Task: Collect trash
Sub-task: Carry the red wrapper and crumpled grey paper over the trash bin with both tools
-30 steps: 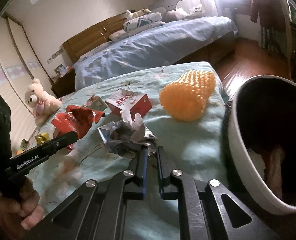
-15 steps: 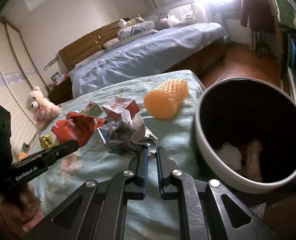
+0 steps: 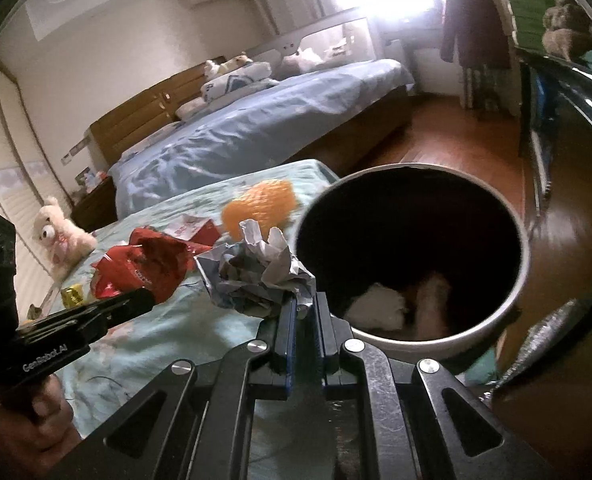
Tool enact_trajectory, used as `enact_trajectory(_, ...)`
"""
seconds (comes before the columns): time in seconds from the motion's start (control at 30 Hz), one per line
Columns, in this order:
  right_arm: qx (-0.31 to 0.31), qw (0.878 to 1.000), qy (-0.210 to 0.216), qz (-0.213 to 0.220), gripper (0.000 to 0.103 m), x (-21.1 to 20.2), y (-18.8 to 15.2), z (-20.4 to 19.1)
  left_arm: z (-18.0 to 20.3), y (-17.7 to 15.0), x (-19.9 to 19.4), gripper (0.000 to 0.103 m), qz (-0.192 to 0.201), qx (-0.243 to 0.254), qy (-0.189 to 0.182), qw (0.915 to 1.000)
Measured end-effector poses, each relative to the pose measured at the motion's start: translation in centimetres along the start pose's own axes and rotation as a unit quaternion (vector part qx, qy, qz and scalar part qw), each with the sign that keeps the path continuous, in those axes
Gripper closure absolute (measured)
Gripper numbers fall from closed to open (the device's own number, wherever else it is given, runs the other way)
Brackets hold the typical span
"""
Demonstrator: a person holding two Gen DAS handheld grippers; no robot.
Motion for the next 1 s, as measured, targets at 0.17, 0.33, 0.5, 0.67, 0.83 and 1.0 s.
enact_trajectory(0.17, 0.008, 1.0, -0.021, 0.012, 0.095, -0.7, 0.6, 2.0, 1.4, 0.3, 0.8, 0.102, -0.006, 0.011, -0.011, 0.9999)
enact_trajectory(0.33, 0.02, 0.999, -0.037, 0.019, 0.095, -1.0, 1.0, 3.6, 2.8, 0.7, 1.6, 0.102, -0.012, 0.022, -0.02, 0.9995)
enact_trajectory(0.5, 0.024, 0.998, -0.054, 0.023, 0.095, -1.0, 1.2, 4.8, 3.9, 1.1, 2.4, 0.102, -0.017, 0.031, -0.029, 0.999)
enact_trajectory(0.67, 0.021, 0.997, -0.069, 0.027, 0.095, -1.1, 1.4, 5.7, 5.0, 1.9, 3.1, 0.102, -0.02, 0.041, -0.038, 0.9983)
enact_trajectory(0.83, 0.019, 0.996, -0.081, 0.029, 0.095, -0.8, 1.9, 6.5, 6.1, 2.7, 3.8, 0.102, -0.02, 0.052, -0.044, 0.9975)
enact_trajectory(1.0, 0.018, 0.995, -0.093, 0.029, 0.095, -0.6, 2.4, 7.3, 7.1, 3.1, 4.4, 0.102, -0.024, 0.061, -0.049, 0.9967)
Point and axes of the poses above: each gripper's, at about its wrist camera, not at the fingertips, and x roughly the way its jaws point, z to its right, y to its top, the point moved 10 cm from there along x, roughly the way its jaws point, and after that the axes turned 9 degrees about x, right-handed, at the moved point
